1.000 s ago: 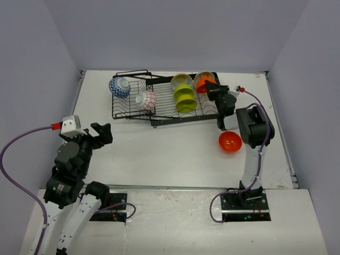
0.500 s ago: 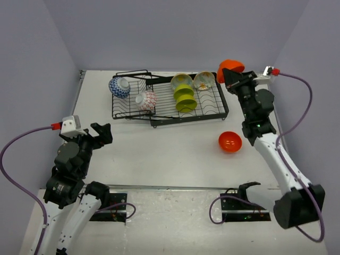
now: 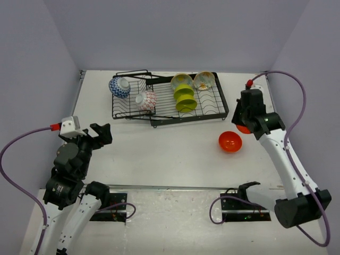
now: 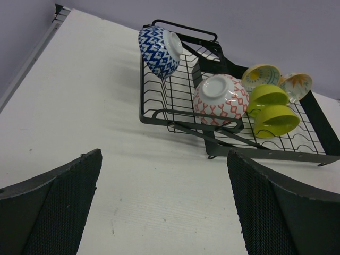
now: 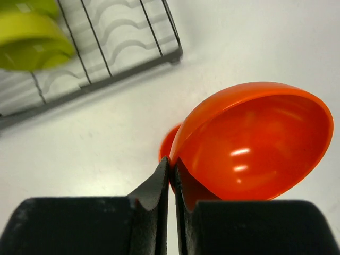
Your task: Unload the bowls from the dish rack
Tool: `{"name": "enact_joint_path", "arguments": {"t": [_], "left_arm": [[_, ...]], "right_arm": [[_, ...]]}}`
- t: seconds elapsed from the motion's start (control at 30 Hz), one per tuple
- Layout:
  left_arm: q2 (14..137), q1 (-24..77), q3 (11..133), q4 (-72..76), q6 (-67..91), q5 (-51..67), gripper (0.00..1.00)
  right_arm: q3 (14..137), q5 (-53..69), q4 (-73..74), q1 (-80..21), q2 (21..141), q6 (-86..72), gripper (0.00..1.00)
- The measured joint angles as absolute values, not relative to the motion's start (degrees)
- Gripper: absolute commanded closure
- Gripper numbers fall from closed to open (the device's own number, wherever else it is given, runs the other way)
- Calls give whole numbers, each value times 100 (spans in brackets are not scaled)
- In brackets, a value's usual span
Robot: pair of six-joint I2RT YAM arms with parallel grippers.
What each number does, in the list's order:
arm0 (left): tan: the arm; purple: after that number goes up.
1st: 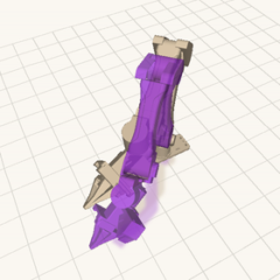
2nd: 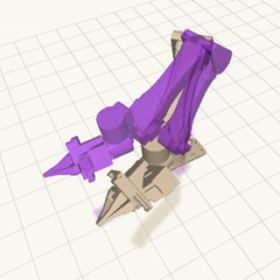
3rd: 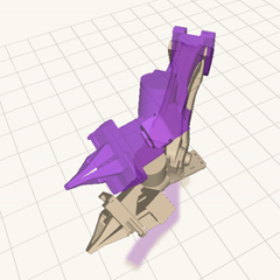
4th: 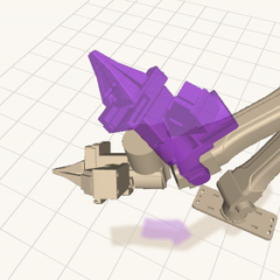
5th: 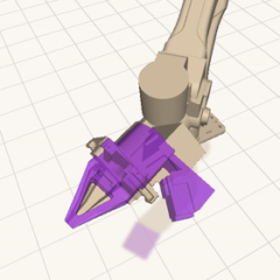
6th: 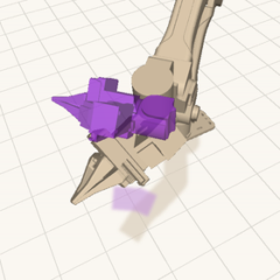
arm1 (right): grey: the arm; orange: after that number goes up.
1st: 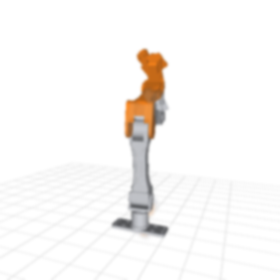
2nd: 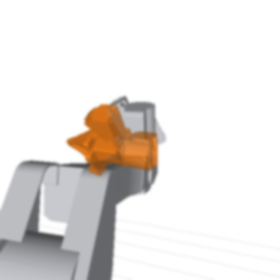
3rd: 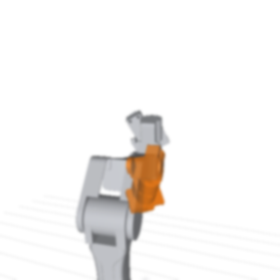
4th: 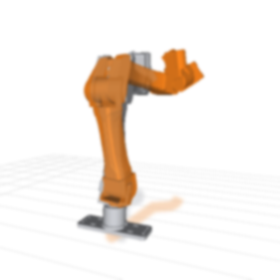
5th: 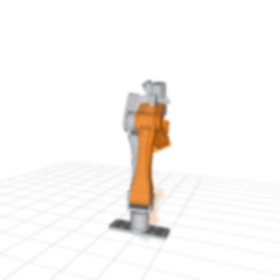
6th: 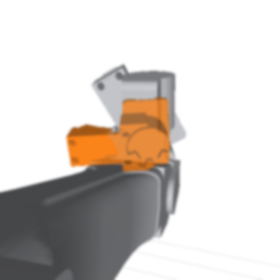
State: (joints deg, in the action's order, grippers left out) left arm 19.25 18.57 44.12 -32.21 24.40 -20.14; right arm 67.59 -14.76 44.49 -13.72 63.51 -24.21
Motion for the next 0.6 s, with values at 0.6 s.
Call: {"name": "enact_joint_path", "arguments": {"t": [0.6], "left_arm": [[1629,1857,4412,-3221,2440,-2018,0]], "right_arm": [[6963,-1855,5745,-2255,9205,-1981,100]]}}
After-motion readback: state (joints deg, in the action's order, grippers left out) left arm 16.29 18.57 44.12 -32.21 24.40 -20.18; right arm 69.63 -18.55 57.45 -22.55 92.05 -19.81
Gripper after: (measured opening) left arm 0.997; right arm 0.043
